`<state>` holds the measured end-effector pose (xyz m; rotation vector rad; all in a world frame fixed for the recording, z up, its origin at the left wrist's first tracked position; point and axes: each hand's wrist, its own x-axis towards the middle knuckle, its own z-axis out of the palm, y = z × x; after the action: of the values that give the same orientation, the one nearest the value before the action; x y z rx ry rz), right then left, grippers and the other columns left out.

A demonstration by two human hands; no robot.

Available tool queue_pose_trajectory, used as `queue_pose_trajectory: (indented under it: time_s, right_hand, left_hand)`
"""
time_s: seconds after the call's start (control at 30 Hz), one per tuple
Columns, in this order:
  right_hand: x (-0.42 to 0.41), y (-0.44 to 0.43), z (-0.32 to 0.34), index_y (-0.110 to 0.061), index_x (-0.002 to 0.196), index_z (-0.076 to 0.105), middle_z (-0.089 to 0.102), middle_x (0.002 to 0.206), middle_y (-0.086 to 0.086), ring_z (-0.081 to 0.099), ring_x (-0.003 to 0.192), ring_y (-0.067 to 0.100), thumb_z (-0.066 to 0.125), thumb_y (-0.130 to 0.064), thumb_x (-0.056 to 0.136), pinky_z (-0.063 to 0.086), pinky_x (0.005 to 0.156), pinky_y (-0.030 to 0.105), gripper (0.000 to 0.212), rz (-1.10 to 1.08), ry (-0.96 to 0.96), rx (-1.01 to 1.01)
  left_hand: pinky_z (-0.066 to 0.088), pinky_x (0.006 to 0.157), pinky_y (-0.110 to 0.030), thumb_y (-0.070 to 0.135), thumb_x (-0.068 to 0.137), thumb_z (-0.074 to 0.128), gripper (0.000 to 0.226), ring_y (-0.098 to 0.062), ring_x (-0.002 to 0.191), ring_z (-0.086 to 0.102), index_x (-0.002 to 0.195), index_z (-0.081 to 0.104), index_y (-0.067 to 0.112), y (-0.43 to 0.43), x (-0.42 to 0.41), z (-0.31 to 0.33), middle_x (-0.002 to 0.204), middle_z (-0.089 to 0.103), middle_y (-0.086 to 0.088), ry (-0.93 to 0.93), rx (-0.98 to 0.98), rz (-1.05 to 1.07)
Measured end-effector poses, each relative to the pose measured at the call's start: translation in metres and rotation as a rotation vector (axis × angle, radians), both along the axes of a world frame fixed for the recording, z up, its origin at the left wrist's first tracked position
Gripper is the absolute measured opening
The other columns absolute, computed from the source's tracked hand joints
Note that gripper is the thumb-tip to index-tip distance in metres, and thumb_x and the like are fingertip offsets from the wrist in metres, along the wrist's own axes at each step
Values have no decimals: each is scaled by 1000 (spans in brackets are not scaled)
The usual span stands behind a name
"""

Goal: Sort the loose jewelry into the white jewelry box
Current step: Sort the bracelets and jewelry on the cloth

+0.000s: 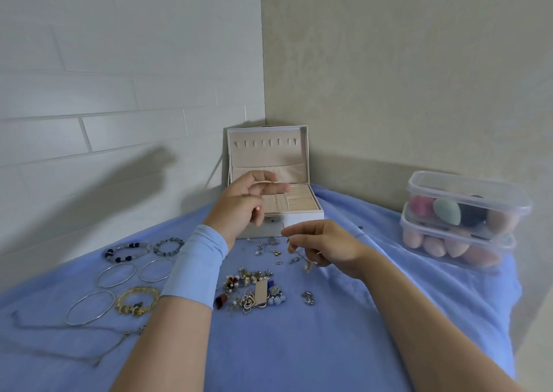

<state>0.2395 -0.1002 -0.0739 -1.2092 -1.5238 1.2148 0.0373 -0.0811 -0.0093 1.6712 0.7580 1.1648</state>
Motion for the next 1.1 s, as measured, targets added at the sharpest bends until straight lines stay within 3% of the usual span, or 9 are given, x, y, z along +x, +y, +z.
queue_pose_trajectory:
  time_s: [0.1, 0.2, 0.33, 0.43, 0.53, 0.7, 0.87, 1.0, 1.1]
  right_hand:
    - [-5, 0, 0, -10, 115, 73, 73, 89, 3, 37, 50, 11, 63, -11, 97, 30, 47, 20, 20, 48, -76, -17]
    - [-11, 3, 4, -17, 108, 76, 74, 85, -2, 42, 53, 9, 65, -11, 95, 33, 50, 18, 18, 60, -155, 7]
    - [-15, 7, 15, -16, 96, 73, 66, 71, -5, 46, 62, 10, 63, -12, 96, 31, 55, 21, 11, 50, -134, 72]
    - [-21, 13, 20, -11, 103, 66, 59, 63, -4, 48, 62, 15, 61, -11, 97, 33, 57, 25, 8, 75, -35, 77]
    - [-33, 17, 23, -8, 121, 64, 53, 61, -1, 45, 56, 14, 61, -12, 97, 33, 55, 26, 24, 107, -54, 48]
    - [-49, 14, 33, -11, 101, 77, 43, 67, 2, 34, 56, 14, 60, -27, 96, 24, 50, 25, 24, 297, -194, 0]
    - [-47, 14, 41, -16, 58, 57, 65, 80, 8, 56, 69, 18, 60, -34, 91, 43, 67, 28, 38, 294, -136, 20]
    - [-35, 13, 49, -13, 64, 44, 42, 66, 13, 64, 68, 28, 45, -19, 105, 49, 78, 32, 42, 275, -31, -28]
    - [-21, 14, 53, -8, 74, 53, 32, 62, 9, 52, 55, 24, 42, -17, 105, 47, 76, 39, 35, 198, -67, -54]
  left_hand:
    - [45, 71, -29, -5, 81, 44, 35, -20, 65, 54, 100, 67, 14, -1, -1, 8, 86, 75, -10, -52, -4, 8]
    - [34, 58, -30, -5, 90, 43, 28, -17, 48, 39, 95, 67, 9, -4, -5, 12, 87, 73, -12, -146, -82, -57]
    - [25, 54, -31, -5, 98, 44, 22, -7, 36, 22, 109, 60, 5, -4, -16, 17, 108, 75, -6, 76, -69, -23]
    - [35, 52, -29, -16, 92, 35, 38, -9, 37, 35, 104, 62, 8, -2, -21, 23, 110, 75, -2, 139, -58, 4]
    - [56, 64, -33, -20, 87, 31, 43, -20, 61, 64, 89, 66, 5, -5, -17, 31, 94, 74, -10, -41, -100, -33]
    - [44, 43, -24, -5, 93, 45, 28, -13, 43, 46, 86, 68, 8, -11, -13, 45, 99, 70, -16, -65, -119, -67]
    - [49, 41, -27, 2, 96, 51, 19, -15, 39, 47, 103, 68, 8, -5, -31, 53, 80, 75, 3, 77, 71, 223]
    - [59, 58, -27, -8, 95, 43, 29, -17, 54, 58, 100, 70, -1, -2, -47, 43, 76, 70, -9, -107, -41, 395]
    - [60, 70, -30, -2, 94, 45, 30, -18, 62, 65, 104, 73, 2, 6, -59, 22, 74, 72, -2, 182, 19, 546]
